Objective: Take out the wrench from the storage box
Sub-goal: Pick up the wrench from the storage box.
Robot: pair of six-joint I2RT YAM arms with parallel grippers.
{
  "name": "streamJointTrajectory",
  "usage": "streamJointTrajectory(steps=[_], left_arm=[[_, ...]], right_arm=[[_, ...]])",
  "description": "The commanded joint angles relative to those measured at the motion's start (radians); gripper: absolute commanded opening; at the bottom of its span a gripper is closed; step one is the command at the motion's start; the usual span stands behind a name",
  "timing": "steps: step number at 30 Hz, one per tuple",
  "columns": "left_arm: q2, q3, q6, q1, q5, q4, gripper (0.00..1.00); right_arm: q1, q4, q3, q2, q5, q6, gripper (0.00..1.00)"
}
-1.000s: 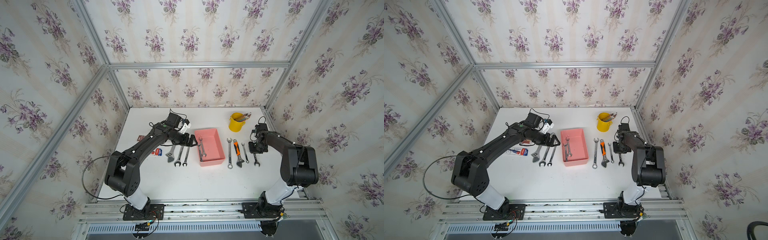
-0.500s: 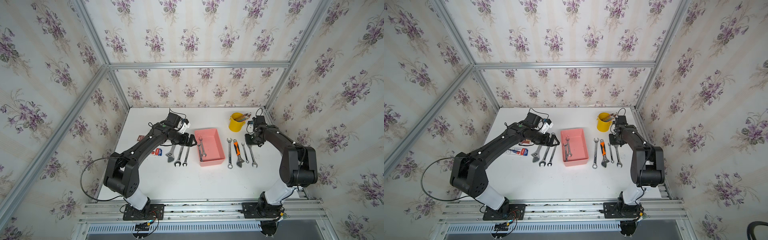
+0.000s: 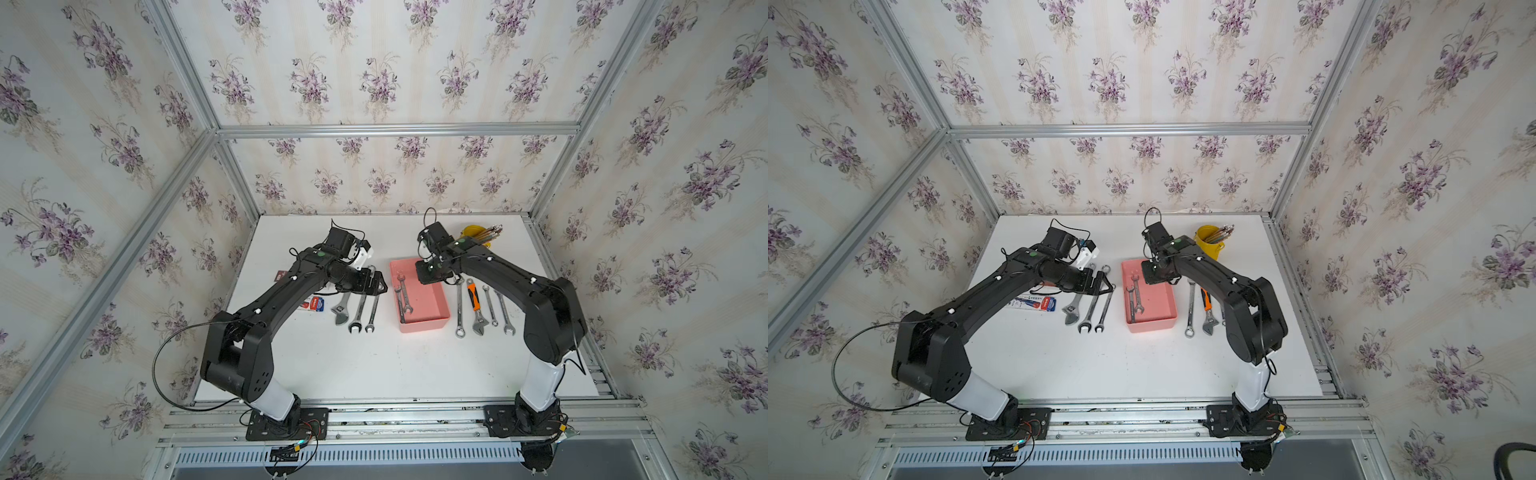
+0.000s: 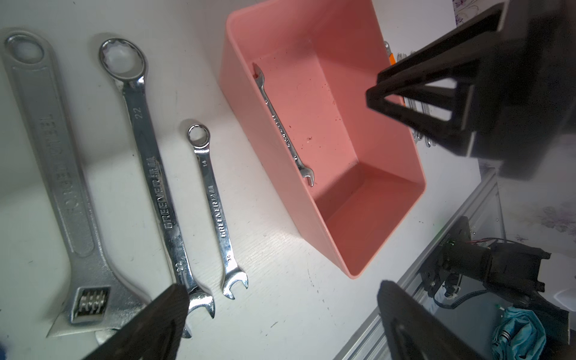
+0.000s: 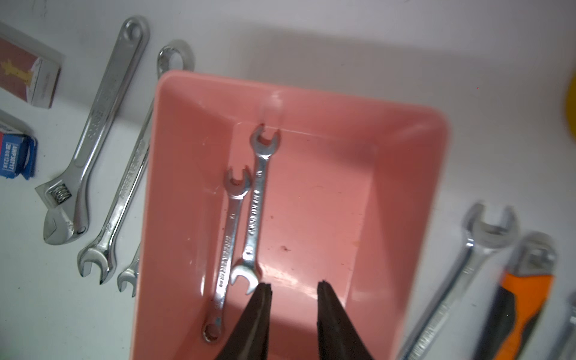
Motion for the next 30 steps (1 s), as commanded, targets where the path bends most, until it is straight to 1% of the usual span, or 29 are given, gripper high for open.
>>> streamJointTrajectory(steps=[1,3,6,10,20,23,27,30], left_arm=[[-0.029,-0.025,0.012,0.014,-0.005,-0.005,0.99],[-0.049,-0.046,0.013,0.025,-0.005,-0.008,0.99],[-0.072,-0.076,0.01,0.038,-0.001,-0.002,0.99],[-0.084,-0.094,0.016,0.049,-0.001,-0.009,0.99],[-0.084,-0.106,0.029,0.066,0.017,-0.012,0.99],[-0.084,-0.1,0.039,0.068,0.014,-0.023,0.99],[-0.087,-0.109,0.045,0.077,0.016,-0.032,0.99],[-0.08,-0.108,0.046,0.078,0.024,-0.028,0.99]], right_arm=[[0.027,0.019,0.01,0.057,0.012,0.053,0.31],[0.049,0.037,0.013,0.091,0.038,0.054,0.31],[0.067,0.043,0.008,0.143,0.044,0.054,0.31],[0.083,0.095,-0.017,0.154,0.034,0.078,0.32],[0.109,0.098,-0.065,0.21,0.072,0.084,0.31],[0.121,0.047,-0.058,0.233,0.12,0.065,0.31],[0.114,0.003,-0.09,0.203,0.184,0.045,0.3],[0.107,-0.047,-0.084,0.196,0.195,0.032,0.3]])
